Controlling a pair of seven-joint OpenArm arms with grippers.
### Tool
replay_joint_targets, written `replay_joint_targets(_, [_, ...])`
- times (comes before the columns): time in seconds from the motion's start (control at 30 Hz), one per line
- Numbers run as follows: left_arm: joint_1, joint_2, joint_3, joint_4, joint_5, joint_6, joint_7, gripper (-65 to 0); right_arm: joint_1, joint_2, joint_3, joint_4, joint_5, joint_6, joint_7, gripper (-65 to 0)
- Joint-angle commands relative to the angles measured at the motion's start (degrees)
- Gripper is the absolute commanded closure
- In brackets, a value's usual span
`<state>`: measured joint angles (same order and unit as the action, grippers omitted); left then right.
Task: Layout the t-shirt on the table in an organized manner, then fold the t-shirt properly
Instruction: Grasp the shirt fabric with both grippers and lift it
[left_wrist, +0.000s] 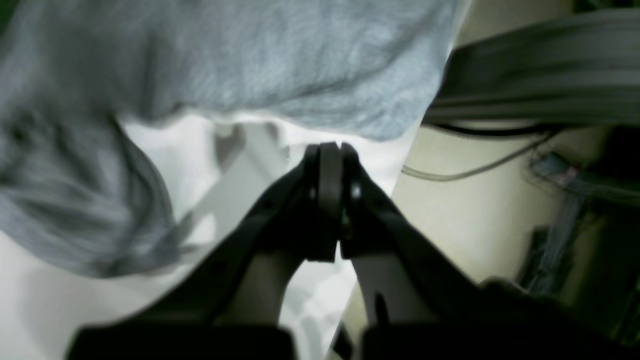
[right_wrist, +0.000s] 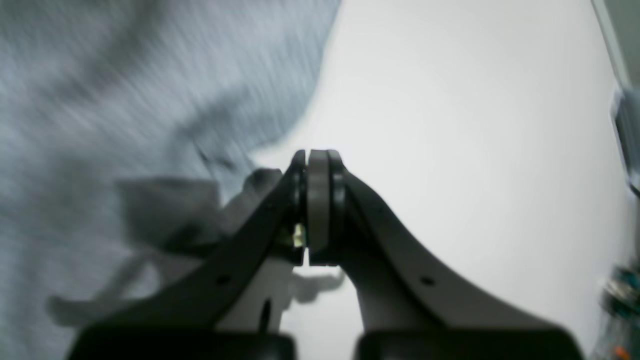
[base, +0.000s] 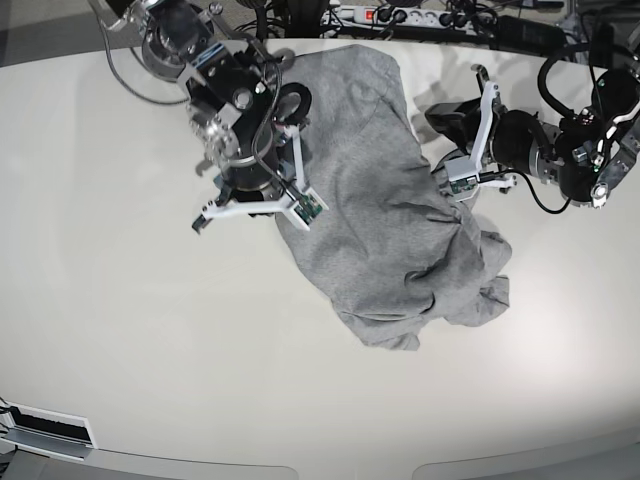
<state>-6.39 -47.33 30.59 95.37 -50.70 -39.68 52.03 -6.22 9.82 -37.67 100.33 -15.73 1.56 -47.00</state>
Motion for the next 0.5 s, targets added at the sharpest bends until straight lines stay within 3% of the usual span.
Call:
replay_joint_targets(0.0, [-1.11, -1.51, -1.68, 2.78, 0.13, -0.32, -0.96, 0.0, 0.22, -0.15, -0.07, 2.05, 2.10, 1.29, 0.87, 0.0])
replay_joint_targets(0.1, [-1.14, -1.86, -5.05, 5.11, 3.21, -0.32, -2.69, 0.0, -1.03, -0.20, -0.07, 4.48, 9.79, 8.15, 0.92, 0.0])
replay_joint_targets(0.27, [-3.06, -0.28, -6.69, 1.16, 15.21, -0.32, -14.25, 0.0, -3.06, -0.35, -0.20, 4.96, 22.18, 21.22, 1.38, 0.0])
replay_joint_targets(0.37, [-5.07, 2.84, -6.60, -4.72, 20.44, -0.32, -19.17, 0.0, -4.48, -0.81, -0.22, 4.94, 25.68, 24.22, 2.29, 0.0])
replay_joint_targets(0.47, [-8.20, 7.15, -6.60, -12.39, 23.89, -0.32, -22.56, 0.0, -5.84, -1.70, -0.22, 4.61, 26.05, 24.24, 3.48, 0.0])
